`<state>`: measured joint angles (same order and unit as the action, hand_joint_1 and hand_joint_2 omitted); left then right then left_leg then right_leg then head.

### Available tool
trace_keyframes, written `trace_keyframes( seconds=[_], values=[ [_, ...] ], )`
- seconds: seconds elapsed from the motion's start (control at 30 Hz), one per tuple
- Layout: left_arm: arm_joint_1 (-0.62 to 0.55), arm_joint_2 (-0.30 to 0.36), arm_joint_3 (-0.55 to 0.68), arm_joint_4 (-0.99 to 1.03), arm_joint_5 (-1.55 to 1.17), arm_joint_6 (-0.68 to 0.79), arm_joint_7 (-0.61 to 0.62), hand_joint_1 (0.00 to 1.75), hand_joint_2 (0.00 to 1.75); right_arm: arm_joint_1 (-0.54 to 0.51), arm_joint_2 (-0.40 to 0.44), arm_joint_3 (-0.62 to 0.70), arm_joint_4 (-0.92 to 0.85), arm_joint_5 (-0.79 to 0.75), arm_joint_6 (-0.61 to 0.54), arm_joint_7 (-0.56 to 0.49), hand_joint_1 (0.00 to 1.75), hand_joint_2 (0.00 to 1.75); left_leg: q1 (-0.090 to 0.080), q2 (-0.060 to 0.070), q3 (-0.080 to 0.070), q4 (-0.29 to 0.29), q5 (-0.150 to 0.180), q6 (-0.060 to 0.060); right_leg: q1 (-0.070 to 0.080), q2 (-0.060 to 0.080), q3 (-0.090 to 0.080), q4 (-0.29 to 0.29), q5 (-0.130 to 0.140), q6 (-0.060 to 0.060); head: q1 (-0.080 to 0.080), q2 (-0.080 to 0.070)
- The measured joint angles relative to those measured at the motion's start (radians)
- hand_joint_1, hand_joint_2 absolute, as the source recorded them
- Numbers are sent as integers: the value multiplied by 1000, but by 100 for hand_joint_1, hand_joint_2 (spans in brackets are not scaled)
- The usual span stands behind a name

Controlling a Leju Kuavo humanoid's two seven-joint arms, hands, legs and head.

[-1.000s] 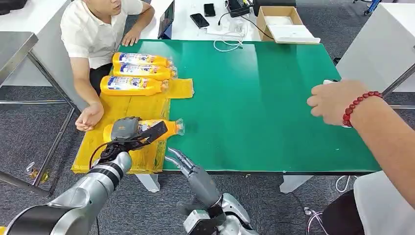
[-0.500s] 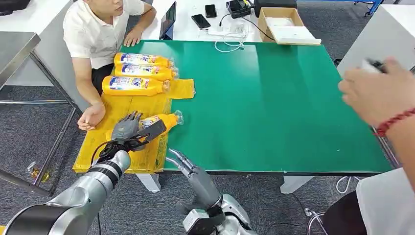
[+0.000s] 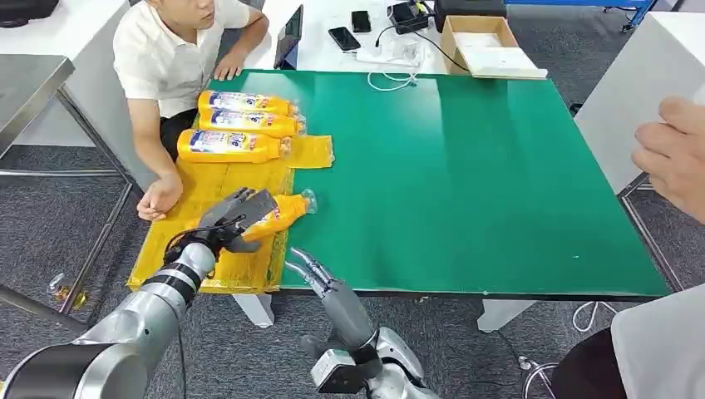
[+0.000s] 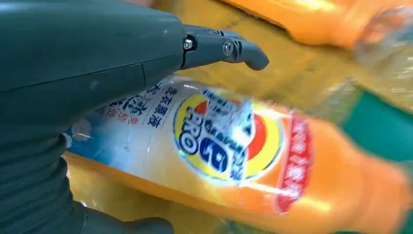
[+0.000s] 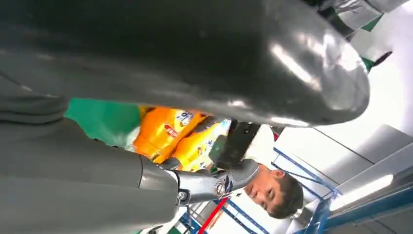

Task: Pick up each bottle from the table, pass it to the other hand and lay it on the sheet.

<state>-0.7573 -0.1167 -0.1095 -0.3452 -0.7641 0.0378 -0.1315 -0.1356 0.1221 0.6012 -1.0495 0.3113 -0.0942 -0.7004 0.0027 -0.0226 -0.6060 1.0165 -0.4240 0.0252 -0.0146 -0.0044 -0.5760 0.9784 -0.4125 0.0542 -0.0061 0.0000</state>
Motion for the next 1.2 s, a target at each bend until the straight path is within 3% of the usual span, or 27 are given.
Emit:
trace_keyframes(
  seconds=[0.1,0.2,0.33,0.4,0.67,0.97,1.1,1.2],
  values=[
    [11,-18,32,-17,82,-1,-111,0,175,-2,-1,1,8,-8,-22,0,0,0,-1,0,1,0,0,0,-1,0,2,0,0,1,0,0],
    [125,-68,80,-136,209,225,-335,0,175,27,-8,-1,8,-14,-53,0,0,0,-2,2,0,0,0,0,-2,1,0,0,1,1,1,0],
    [272,-107,19,-358,191,462,-309,0,175,75,-16,-3,3,-24,-64,0,0,0,-2,3,-8,0,0,0,-2,1,-8,0,1,2,0,0],
    [313,-106,-24,-424,181,507,-280,0,175,88,-19,-3,-1,-29,-74,0,0,0,-1,2,-11,0,0,0,-2,1,-11,0,0,2,0,0],
    [365,-107,-157,-484,227,522,-279,0,175,96,-26,-5,-6,-38,-85,0,0,0,-1,4,-13,0,0,0,-1,2,-14,0,1,1,0,0],
    [409,-107,-206,-597,340,501,-318,0,175,107,-29,-10,-30,-75,-90,-1,0,0,-1,5,-14,0,0,0,-1,2,-14,0,1,2,0,0],
    [485,-109,-216,-738,632,370,-362,0,175,166,-24,-52,-186,-274,-15,-1,0,0,-1,4,-15,0,0,0,-1,2,-15,0,0,2,0,0],
    [582,-104,-243,-895,839,250,-339,0,175,214,-4,-131,-370,-272,-114,-2,0,0,-1,5,-16,0,-1,-1,-1,3,-16,0,0,2,0,0]
  ],
)
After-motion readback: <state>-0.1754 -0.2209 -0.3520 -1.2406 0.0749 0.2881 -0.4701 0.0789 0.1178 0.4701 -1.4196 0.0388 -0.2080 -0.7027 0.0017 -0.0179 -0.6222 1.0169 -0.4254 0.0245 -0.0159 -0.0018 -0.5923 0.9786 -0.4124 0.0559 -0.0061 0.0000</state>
